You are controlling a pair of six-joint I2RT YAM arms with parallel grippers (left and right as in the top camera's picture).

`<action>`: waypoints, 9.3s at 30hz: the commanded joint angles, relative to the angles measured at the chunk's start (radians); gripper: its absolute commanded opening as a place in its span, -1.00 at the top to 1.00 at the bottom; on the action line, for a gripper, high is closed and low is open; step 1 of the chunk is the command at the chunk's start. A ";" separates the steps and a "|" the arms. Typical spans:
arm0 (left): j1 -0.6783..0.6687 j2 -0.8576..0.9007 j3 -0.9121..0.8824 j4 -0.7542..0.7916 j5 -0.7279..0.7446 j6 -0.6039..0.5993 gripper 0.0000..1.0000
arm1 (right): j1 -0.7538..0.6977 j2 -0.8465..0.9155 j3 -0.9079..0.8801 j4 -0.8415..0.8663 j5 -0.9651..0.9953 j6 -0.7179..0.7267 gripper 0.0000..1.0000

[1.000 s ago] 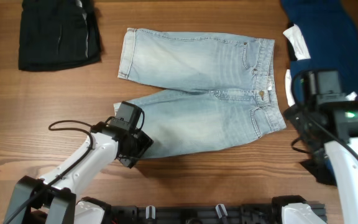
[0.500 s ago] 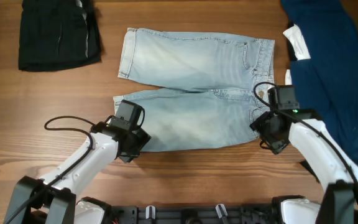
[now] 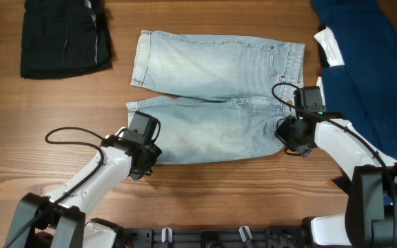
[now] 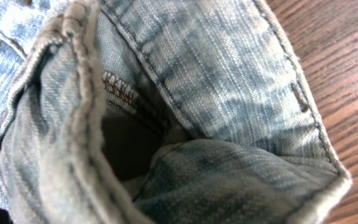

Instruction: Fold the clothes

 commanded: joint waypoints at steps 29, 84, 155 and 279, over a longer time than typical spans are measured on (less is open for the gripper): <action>0.115 0.194 0.527 0.322 -0.150 0.506 0.92 | -0.188 -0.128 0.343 -0.478 -0.085 -0.301 0.92; 0.056 0.615 0.527 0.300 0.174 1.075 -1.00 | -0.114 0.105 0.568 -0.292 -0.159 -0.547 -0.99; 0.451 0.349 0.469 0.005 0.138 1.051 -0.18 | -0.041 0.262 0.477 -0.190 -0.278 -0.617 -0.36; 0.279 0.484 0.860 -0.417 0.383 1.210 -1.00 | -0.043 0.285 0.927 -0.399 -0.257 -0.654 -0.99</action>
